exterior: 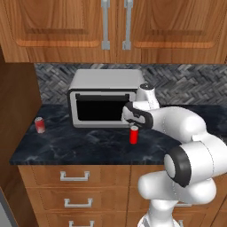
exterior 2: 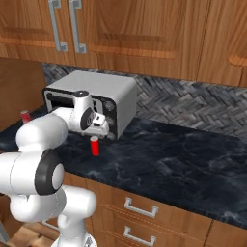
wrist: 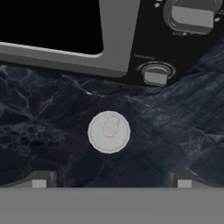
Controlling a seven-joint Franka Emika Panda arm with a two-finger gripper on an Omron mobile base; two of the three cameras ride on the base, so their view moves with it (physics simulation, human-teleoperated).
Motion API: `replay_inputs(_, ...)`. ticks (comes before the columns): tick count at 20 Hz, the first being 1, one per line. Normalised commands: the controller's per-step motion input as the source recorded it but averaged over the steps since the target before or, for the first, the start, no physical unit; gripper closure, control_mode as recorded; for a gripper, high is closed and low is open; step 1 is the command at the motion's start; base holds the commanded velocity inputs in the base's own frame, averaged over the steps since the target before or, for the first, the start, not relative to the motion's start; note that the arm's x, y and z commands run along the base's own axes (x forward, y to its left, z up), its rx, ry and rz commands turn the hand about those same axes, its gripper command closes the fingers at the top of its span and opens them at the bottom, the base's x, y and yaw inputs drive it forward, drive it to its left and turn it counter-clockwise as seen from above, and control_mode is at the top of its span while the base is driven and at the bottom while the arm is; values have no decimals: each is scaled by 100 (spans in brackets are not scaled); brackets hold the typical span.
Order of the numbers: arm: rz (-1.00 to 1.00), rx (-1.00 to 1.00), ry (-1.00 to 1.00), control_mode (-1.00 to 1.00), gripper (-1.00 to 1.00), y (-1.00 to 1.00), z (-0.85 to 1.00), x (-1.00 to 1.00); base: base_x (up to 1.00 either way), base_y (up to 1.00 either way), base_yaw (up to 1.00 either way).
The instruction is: Four empty soda cans are scattered around the kitchen. Gather all the cans and cluster them next to the stove for recycling.
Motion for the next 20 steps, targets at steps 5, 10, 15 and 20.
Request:
replay_inputs(5, -2, 0, 0, -100, -100, 0, -18, 14, 0, 0, 0)
replay_inputs(10, -3, 0, 7, -100, -100, 0, -13, 12, 0, 0, 0)
replay_inputs(15, -3, 0, 17, -100, -100, 1, -1, 13, 0, 0, 0)
replay_inputs(20, 0, 0, 11, -100, -100, 1, -4, 16, 0, 0, 0)
